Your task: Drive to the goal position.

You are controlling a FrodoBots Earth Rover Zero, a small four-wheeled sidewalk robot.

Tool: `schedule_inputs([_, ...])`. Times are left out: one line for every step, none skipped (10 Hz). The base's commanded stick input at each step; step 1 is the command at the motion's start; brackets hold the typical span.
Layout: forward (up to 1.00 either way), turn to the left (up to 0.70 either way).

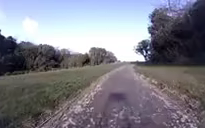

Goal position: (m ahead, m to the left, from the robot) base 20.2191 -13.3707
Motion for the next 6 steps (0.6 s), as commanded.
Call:
schedule_inputs([0.5, -0.3])
schedule_inputs([0.5, 0.0])
schedule_inputs([0.5, 0.0])
schedule_inputs([0.5, 0.0])
schedule_inputs([0.5, 0.0])
schedule_inputs([0.5, 0.0])
